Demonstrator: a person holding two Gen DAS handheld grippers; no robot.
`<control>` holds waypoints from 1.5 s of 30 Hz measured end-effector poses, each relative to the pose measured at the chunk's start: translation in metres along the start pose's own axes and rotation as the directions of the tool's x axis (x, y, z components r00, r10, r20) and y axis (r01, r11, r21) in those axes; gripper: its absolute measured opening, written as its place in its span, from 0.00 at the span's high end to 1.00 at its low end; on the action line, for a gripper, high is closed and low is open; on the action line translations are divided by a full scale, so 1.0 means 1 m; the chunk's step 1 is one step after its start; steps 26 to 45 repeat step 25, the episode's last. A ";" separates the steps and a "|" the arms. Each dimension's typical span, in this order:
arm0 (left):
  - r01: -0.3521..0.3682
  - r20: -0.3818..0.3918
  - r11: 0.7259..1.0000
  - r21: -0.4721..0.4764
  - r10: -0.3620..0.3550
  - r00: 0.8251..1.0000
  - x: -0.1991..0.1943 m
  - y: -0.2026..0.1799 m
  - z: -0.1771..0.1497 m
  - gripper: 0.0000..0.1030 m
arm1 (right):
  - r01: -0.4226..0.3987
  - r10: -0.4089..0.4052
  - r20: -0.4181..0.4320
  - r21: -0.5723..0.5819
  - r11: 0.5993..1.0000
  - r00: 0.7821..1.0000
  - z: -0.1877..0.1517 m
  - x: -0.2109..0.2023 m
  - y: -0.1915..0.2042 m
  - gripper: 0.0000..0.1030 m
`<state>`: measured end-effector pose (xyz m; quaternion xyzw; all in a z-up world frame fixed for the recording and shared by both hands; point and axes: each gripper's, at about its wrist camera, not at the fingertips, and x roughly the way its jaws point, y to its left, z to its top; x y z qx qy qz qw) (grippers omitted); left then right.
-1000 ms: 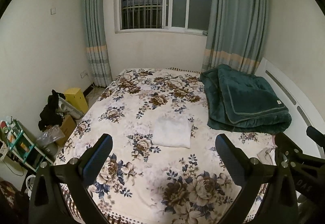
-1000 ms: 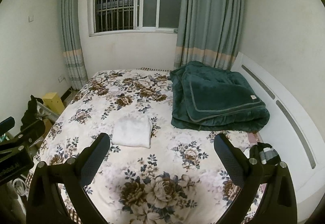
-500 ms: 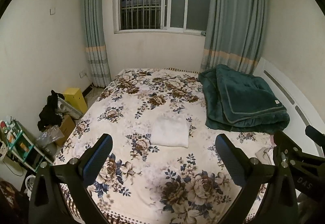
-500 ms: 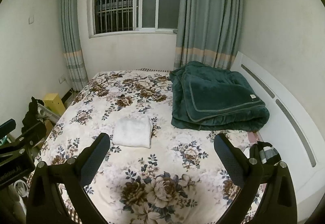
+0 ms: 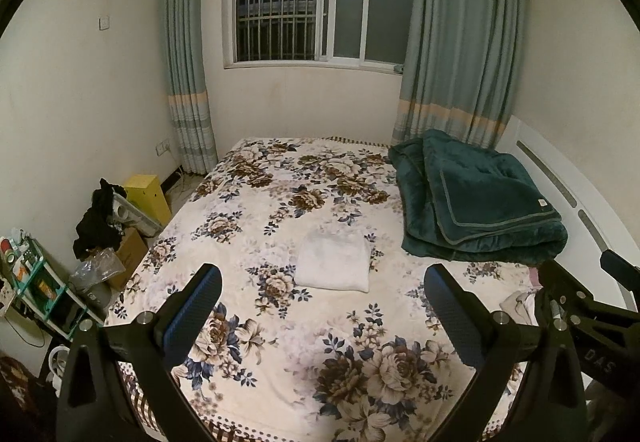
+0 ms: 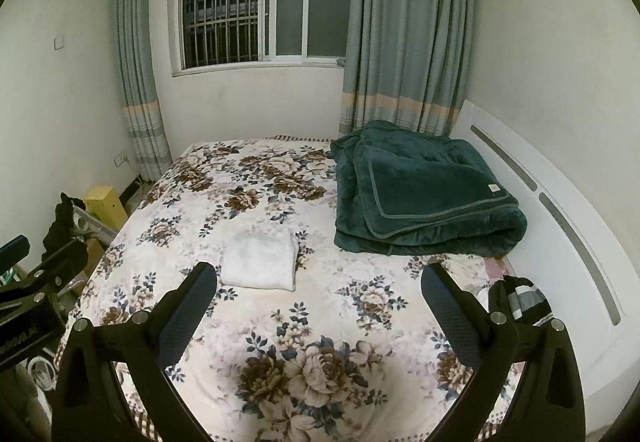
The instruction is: Fold small clothes
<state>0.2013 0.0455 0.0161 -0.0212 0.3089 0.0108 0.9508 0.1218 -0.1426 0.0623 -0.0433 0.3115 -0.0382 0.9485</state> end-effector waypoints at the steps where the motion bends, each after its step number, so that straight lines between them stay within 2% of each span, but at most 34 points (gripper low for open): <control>1: 0.001 0.001 1.000 0.000 -0.001 1.000 0.000 0.000 0.000 0.00 | 0.000 0.000 0.000 0.001 1.000 1.000 0.000 0.000 0.000 0.00; 45: -0.009 0.022 1.000 0.007 0.008 1.000 -0.016 -0.010 0.001 0.00 | 0.006 -0.006 0.005 0.006 1.000 1.000 -0.005 -0.001 0.000 0.00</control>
